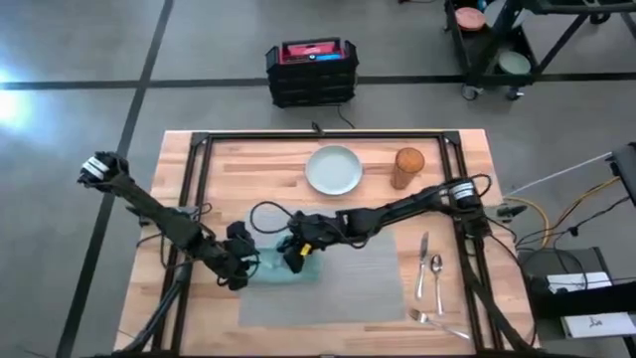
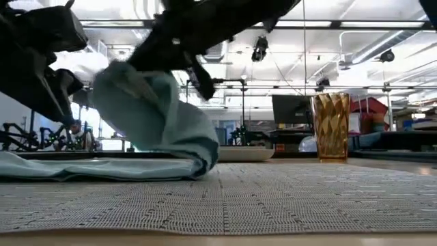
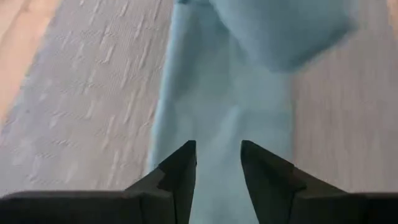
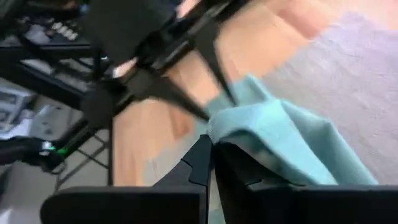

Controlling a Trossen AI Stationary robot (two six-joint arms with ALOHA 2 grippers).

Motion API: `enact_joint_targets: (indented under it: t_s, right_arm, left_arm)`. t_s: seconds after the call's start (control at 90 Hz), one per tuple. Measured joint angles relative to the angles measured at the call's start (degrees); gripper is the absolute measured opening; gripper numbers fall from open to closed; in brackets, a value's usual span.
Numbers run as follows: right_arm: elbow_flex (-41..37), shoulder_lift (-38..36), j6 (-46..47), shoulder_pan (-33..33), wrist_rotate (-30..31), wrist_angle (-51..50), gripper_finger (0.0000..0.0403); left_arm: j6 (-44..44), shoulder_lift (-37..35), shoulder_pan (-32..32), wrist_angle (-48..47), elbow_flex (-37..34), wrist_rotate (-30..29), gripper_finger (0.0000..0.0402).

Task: Set table place
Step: Fold the table napkin

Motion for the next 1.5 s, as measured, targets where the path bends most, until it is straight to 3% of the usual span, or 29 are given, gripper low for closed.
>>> enact_joint_targets:
  t_s: [0.478,0.756,1.5]
  right_arm:
    - [9.6,7.8,1.6,-0.8,-4.4,1.2,0.0000]
    - [15.3,12.9,2.8,-1.2,-7.1,0.8,0.0000]
    - [16.4,14.6,4.0,-0.6,-9.9,0.9,0.0000]
  left_arm:
    - [0.7,-6.1,0.0,-6.2,1.4,-0.2,0.0114]
    - [0.5,-6.1,0.0,-6.0,1.3,-0.2,0.0114]
    - [0.6,-6.0,0.0,-6.3,1.3,-0.2,0.0114]
